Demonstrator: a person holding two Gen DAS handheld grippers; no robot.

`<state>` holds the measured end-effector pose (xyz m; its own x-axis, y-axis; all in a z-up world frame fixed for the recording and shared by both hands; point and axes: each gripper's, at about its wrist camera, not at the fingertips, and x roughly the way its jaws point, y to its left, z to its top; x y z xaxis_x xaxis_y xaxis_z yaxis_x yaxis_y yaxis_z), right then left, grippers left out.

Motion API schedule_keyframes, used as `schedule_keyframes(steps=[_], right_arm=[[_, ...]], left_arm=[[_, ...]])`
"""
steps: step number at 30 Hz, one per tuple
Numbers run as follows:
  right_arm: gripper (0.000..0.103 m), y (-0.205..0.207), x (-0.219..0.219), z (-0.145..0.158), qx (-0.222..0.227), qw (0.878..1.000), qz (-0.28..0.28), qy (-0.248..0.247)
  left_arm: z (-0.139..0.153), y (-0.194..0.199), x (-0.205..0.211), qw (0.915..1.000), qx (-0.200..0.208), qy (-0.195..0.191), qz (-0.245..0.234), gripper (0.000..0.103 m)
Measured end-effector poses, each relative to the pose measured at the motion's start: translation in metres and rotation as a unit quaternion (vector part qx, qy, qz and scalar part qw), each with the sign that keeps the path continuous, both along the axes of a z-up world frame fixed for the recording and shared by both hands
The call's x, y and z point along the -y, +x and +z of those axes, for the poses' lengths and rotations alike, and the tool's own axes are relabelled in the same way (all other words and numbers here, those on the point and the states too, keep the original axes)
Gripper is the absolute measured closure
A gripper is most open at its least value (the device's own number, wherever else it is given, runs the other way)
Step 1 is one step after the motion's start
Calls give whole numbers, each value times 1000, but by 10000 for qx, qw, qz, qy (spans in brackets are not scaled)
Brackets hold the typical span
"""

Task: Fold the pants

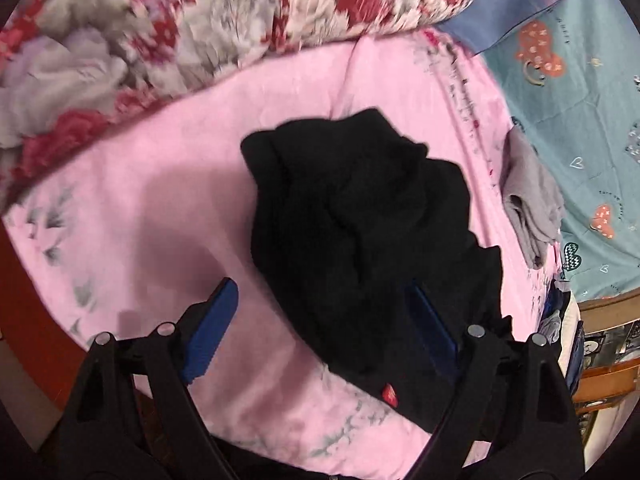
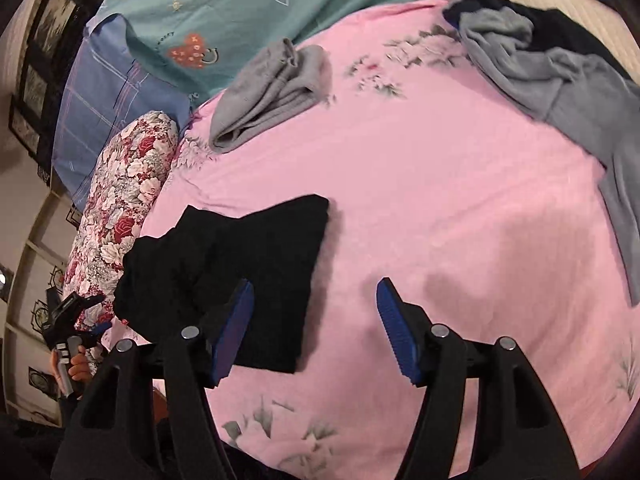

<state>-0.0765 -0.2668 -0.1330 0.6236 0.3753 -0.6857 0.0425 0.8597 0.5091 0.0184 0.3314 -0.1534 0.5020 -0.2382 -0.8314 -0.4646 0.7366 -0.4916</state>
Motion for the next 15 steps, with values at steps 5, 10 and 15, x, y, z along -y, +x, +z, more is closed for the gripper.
schedule_keyframes(steps=[5,10,15], right_arm=[[38,-18,14,10,253,9993,-249,-65],[38,-22,24,12,227,9988,-436,-18],[38,-24,18,13,173,9988,-427,-158]], left_arm=[[-3,17,4,9996,-19,254,-82,14],[-6,50,-2,9988,-56,481,6,11],[1,52,7,9938,-47,1102,157,66]])
